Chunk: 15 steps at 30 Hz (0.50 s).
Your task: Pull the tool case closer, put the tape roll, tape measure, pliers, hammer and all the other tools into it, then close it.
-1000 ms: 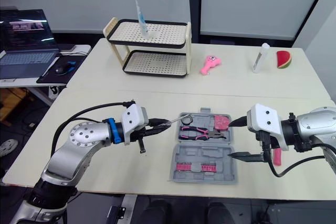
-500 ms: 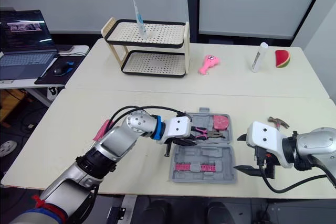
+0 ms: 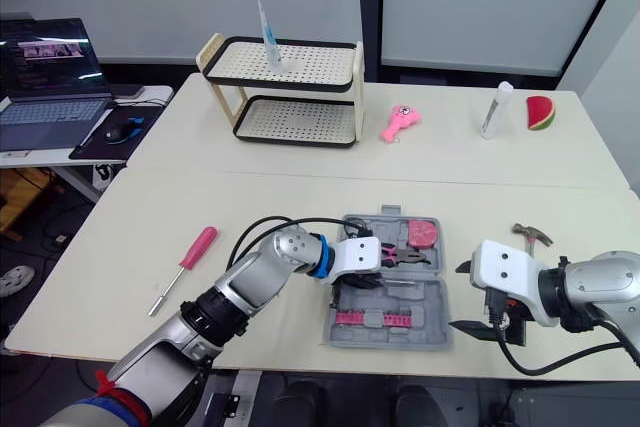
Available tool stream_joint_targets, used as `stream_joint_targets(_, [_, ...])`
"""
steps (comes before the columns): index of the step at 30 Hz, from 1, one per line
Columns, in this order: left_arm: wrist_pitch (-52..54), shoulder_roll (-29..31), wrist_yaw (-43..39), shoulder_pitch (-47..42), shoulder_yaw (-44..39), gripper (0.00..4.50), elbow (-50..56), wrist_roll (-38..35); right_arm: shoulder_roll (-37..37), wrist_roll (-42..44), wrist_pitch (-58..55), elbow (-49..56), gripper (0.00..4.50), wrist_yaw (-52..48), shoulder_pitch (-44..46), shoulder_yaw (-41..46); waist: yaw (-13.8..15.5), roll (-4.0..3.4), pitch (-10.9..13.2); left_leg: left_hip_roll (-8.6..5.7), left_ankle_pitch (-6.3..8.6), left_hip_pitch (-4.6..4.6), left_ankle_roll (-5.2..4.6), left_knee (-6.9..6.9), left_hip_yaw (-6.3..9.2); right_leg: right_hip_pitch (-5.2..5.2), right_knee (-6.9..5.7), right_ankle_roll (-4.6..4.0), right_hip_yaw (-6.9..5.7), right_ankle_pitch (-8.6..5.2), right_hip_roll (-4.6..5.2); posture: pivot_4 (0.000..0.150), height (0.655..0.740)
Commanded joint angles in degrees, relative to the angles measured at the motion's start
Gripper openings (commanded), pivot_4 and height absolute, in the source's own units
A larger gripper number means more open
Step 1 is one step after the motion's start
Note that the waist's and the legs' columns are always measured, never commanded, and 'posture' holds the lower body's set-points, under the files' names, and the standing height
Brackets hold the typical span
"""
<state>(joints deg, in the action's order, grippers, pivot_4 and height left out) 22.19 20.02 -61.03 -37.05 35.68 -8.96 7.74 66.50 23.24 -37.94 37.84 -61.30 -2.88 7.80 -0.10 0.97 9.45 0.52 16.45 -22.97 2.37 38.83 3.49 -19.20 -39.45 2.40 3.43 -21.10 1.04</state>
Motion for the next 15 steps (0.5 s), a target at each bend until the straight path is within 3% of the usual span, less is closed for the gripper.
stream_joint_targets(1, [0.1, -0.5, 0.4, 0.3, 0.2, 0.17, 0.8, 0.7, 0.7, -0.5, 1.3, 0.3, 4.50, -0.4, 0.2, 0.6, 0.0, 0.00, 0.0, 0.00, 0.00, 0.00, 0.00, 0.00, 0.00, 0.00, 0.00, 0.00, 0.00, 0.00, 0.00, 0.150, 0.7400])
stream_joint_targets(11, [2.2, -1.5, 0.6, 0.4, -0.1, 0.17, 0.6, 1.2, 0.6, -1.6, 2.9, -1.2, 4.50, -1.2, 0.2, 0.4, 0.0, 0.00, 0.0, -0.01, 0.00, 0.01, 0.00, 0.02, 0.00, 0.02, -0.01, 0.00, 0.01, 0.00, 0.01, 0.150, 0.7400])
stream_joint_targets(15, [3.7, -1.3, 0.3, -0.2, -1.1, 1.37, 2.4, 0.7, 0.5, -1.9, 3.2, -1.4, 4.50, -1.5, 0.1, 0.7, 0.0, 0.00, 0.0, -0.01, 0.00, 0.01, 0.00, 0.02, 0.00, 0.02, -0.03, 0.00, 0.01, 0.00, 0.01, 0.150, 0.7400])
